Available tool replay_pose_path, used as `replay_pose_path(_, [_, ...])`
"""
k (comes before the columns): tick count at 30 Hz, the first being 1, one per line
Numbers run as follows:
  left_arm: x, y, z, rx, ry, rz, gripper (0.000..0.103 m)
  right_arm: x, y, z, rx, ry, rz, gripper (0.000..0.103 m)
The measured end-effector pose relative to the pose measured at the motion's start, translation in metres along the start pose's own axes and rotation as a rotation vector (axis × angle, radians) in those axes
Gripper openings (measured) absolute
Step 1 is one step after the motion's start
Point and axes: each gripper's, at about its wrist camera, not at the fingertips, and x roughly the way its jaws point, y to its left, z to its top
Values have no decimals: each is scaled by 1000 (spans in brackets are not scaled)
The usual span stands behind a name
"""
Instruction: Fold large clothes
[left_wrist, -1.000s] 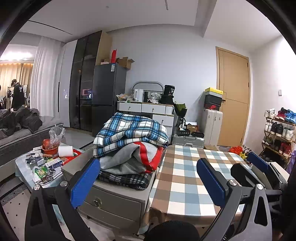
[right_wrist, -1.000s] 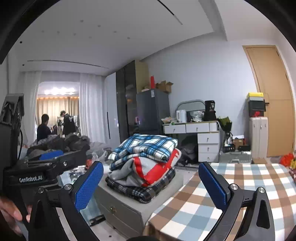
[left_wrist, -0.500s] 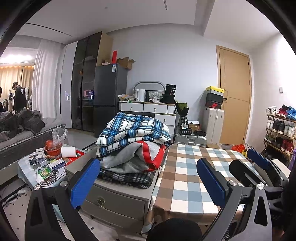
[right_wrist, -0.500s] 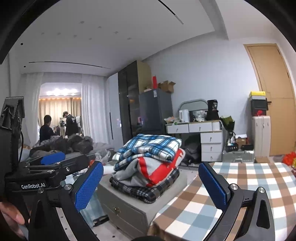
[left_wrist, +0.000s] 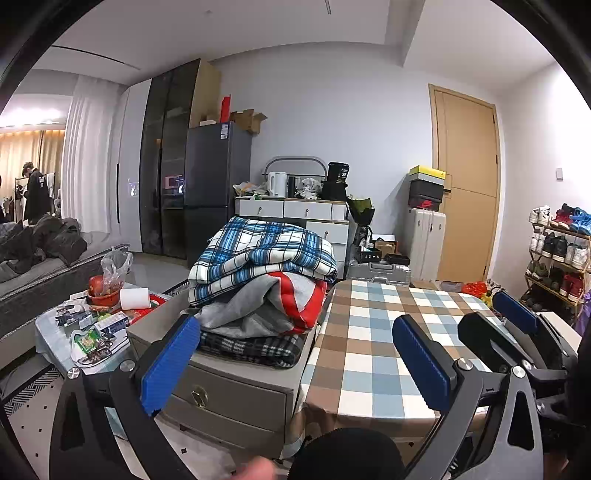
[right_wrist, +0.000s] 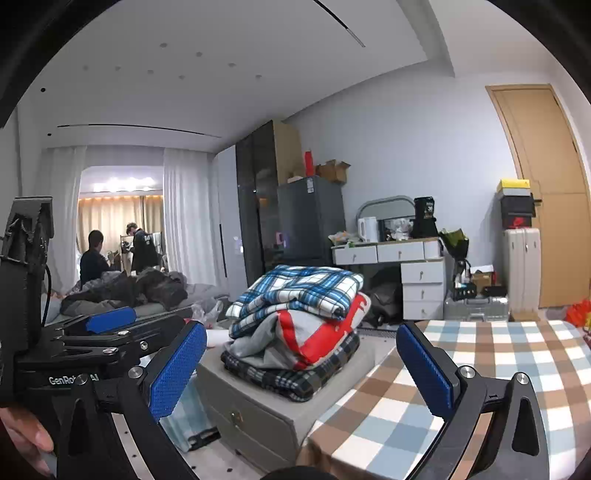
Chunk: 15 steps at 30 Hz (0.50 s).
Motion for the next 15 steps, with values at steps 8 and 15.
replay_pose_path(8, [0, -1, 1, 8, 13, -13, 102, -1, -1, -2, 6, 8, -1, 103])
replay_pose_path(15, [2, 3, 1, 2, 18, -14, 102, -6, -2, 0, -4, -7, -2, 103])
